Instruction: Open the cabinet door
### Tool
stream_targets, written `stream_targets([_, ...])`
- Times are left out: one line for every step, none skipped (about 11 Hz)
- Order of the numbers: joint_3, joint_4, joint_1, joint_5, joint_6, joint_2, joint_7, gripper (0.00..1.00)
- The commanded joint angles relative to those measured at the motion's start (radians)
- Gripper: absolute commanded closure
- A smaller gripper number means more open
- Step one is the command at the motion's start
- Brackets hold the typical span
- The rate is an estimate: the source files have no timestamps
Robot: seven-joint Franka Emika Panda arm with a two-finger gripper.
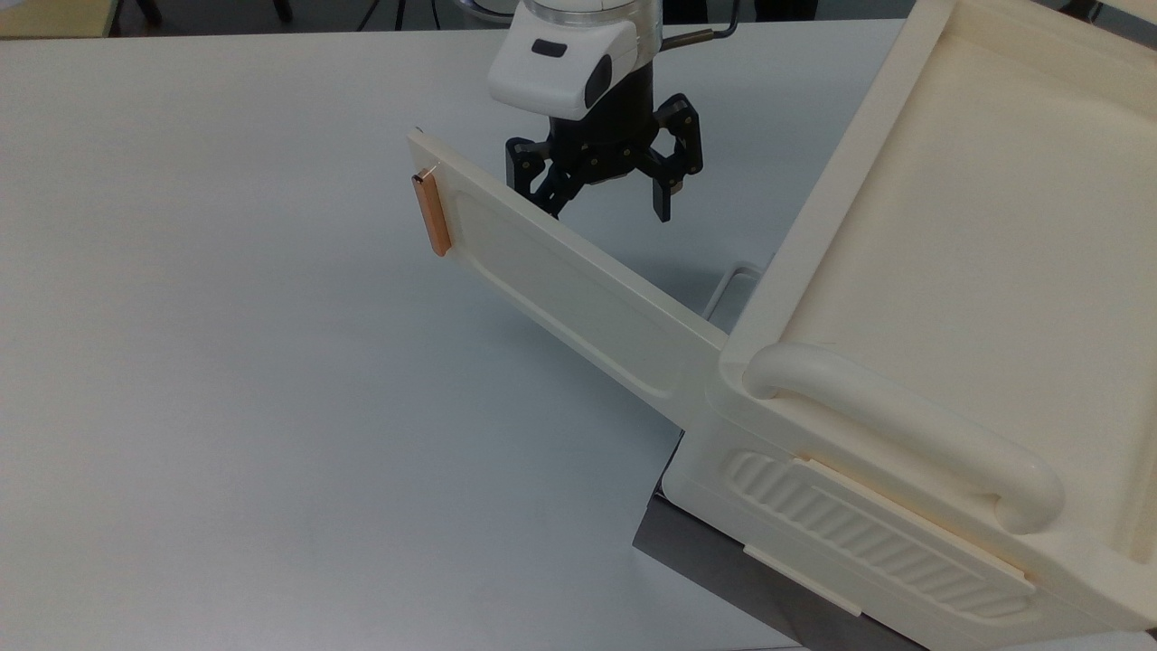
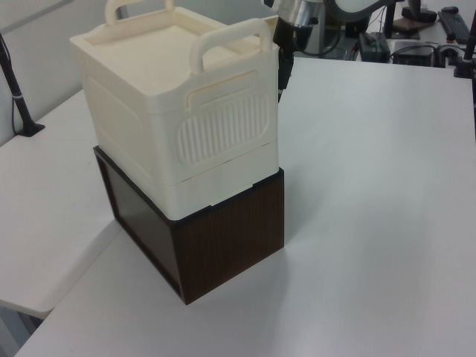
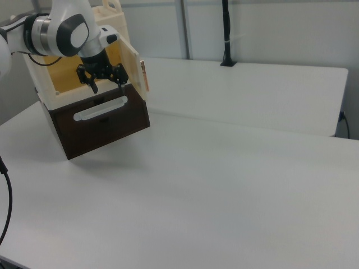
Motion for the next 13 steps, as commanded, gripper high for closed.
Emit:
stream_targets([-0.017, -0.003, -0.031, -0.012, -0.008, -0.02, 0.012, 0.0])
stream_targets([-0.017, -0.003, -0.054, -0.021, -0.008, -0.02, 0.01, 0.0])
stream_targets([-0.017, -0.003, -0.068, -0.037, -0.009, -0.022, 0.01, 0.0])
stream_targets([-0.022, -0.003, -0.082, -0.052, -0.02, -0.025, 0.01, 0.0])
stream_targets([-0.023, -0.003, -0.103, -0.057, -0.044, -0.04, 0.009, 0.0])
stream_targets([-0.023, -0.004, -0.122, -0.058, -0.087, -0.051, 0.009, 0.0])
stream_targets([-0.023, -0.012, -0.134, -0.058, -0.139, -0.07, 0.01, 0.0])
stream_targets([-0.022, -0.023, -0.139, -0.058, -0.185, -0.081, 0.012, 0.0])
stream_targets([-0.017, -0.052, -0.154, -0.058, -0.213, -0.109, 0.012, 0.0])
stream_targets([-0.013, -0.1, -0.165, -0.057, -0.236, -0.148, 0.013, 0.0])
stream_targets([-0.011, -0.136, -0.174, -0.057, -0.279, -0.19, 0.021, 0.0])
stream_targets([-0.011, -0.136, -0.177, -0.057, -0.334, -0.201, 0.065, 0.0])
stream_targets([-0.012, -0.135, -0.174, -0.057, -0.369, -0.21, 0.129, 0.0])
